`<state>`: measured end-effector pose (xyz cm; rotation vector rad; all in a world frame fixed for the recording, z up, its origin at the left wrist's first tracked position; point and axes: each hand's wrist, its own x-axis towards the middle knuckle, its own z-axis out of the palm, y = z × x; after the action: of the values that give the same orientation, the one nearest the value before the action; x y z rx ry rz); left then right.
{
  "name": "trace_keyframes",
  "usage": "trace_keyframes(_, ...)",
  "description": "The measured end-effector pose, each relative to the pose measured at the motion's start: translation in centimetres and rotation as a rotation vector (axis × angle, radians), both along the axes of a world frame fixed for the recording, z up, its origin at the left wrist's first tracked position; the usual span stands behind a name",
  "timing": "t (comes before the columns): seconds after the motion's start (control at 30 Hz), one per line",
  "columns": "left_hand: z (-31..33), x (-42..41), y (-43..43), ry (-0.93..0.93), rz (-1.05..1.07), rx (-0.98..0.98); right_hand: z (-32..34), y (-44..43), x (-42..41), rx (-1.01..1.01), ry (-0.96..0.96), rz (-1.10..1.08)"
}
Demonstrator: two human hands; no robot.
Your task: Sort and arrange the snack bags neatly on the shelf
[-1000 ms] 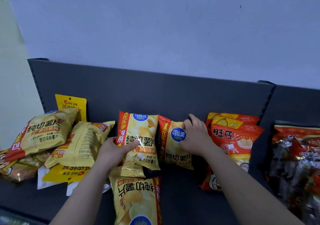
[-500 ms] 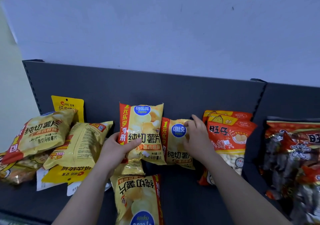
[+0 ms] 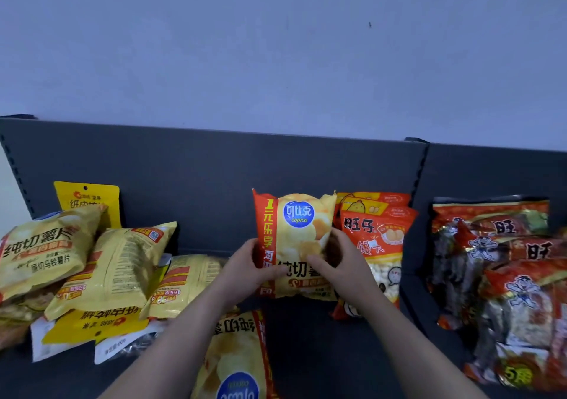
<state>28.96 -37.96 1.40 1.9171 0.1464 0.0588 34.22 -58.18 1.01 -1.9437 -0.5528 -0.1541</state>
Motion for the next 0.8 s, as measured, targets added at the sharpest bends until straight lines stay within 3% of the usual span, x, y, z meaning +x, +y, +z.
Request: trace_keyframes(0.8, -2.3, 1.5, 0.3, 0.146, -0.124, 0.287, -4.5, -0.9, -0.1, -0.145, 0.106, 0.019)
